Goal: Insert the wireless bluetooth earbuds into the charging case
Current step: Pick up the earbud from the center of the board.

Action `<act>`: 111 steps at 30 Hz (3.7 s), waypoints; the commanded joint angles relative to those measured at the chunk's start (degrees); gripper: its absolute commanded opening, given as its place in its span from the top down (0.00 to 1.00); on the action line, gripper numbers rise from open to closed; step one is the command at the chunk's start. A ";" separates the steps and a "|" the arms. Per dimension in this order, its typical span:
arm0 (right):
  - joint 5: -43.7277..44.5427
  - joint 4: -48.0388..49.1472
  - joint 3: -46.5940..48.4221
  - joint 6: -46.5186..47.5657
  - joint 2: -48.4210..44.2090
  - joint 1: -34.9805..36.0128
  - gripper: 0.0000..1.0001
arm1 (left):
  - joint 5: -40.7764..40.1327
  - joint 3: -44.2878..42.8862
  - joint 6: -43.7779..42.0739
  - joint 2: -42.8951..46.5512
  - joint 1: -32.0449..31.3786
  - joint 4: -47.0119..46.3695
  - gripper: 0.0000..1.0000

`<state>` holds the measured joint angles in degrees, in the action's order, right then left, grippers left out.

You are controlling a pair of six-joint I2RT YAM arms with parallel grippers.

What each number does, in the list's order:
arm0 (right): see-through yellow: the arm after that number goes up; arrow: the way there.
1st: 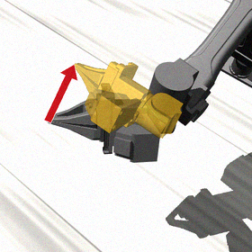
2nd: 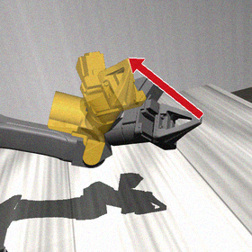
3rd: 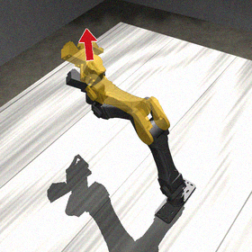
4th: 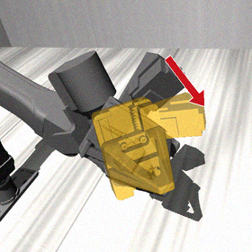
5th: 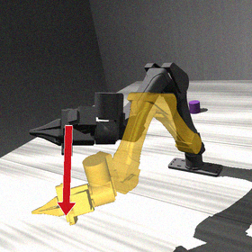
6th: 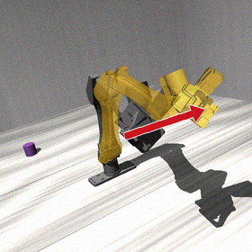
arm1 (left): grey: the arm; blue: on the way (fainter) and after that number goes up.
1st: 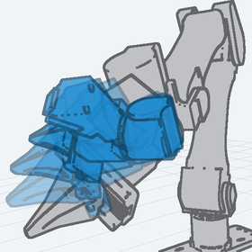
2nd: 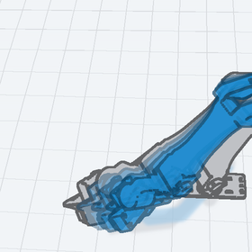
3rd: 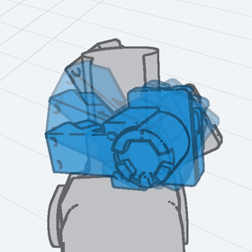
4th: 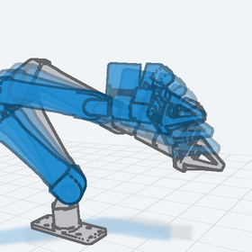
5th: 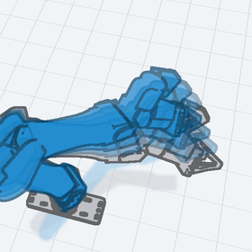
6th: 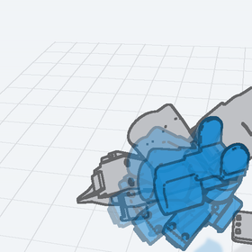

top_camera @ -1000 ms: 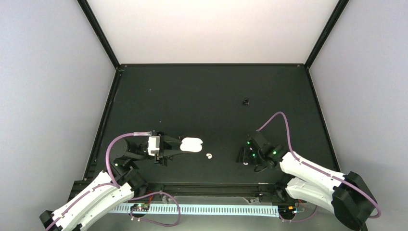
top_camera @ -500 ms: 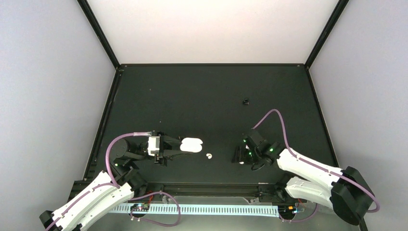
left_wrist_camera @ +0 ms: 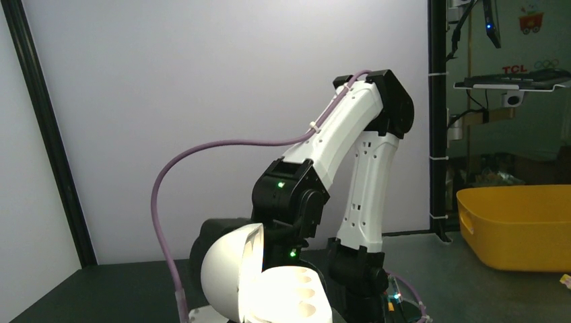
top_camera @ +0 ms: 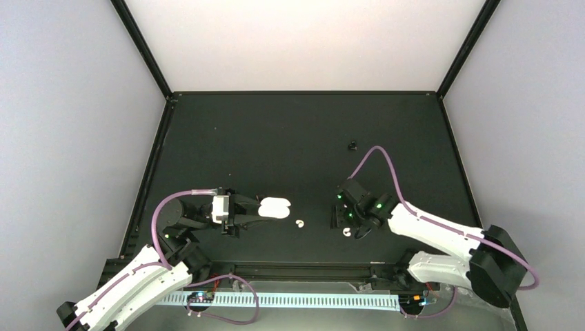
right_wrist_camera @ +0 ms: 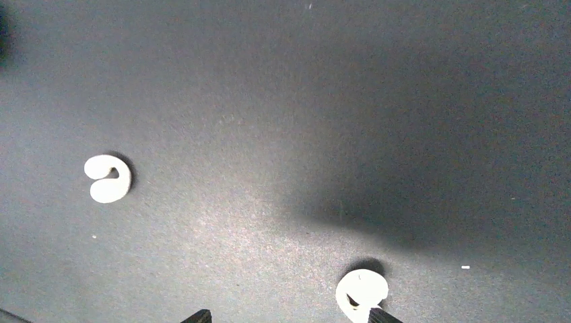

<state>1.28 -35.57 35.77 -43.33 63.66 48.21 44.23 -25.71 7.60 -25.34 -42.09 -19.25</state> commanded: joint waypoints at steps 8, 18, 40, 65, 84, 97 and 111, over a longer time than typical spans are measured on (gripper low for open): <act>-0.49 2.88 -1.32 1.99 3.73 1.78 0.45 | 1.11 -1.27 -1.10 0.31 -0.10 0.34 0.98; 0.69 3.86 -4.15 1.32 4.77 1.74 0.51 | 1.15 -1.27 -1.18 0.21 -0.10 0.36 0.98; 6.38 0.26 -6.06 -0.47 3.03 1.80 0.62 | 1.04 -1.30 -1.16 0.32 -0.10 0.26 0.98; 3.32 2.84 -2.43 2.68 1.93 5.05 0.59 | 1.24 -1.36 -1.01 0.25 -0.08 0.33 0.98; 8.13 1.14 -4.71 -0.21 5.16 5.06 0.63 | 1.13 -1.30 -1.00 0.27 -0.10 0.38 0.99; 11.41 -0.57 -5.10 -1.72 4.31 5.06 0.76 | 1.05 -1.31 -1.03 0.12 -0.09 0.42 0.98; 12.76 -1.81 -5.20 -3.22 2.57 5.05 0.95 | 1.04 -1.36 -0.92 0.20 -0.10 0.40 0.98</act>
<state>12.16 -36.51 31.14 -45.36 67.31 52.88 44.25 -25.74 7.51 -25.36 -42.09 -18.87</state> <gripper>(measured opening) 0.087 0.220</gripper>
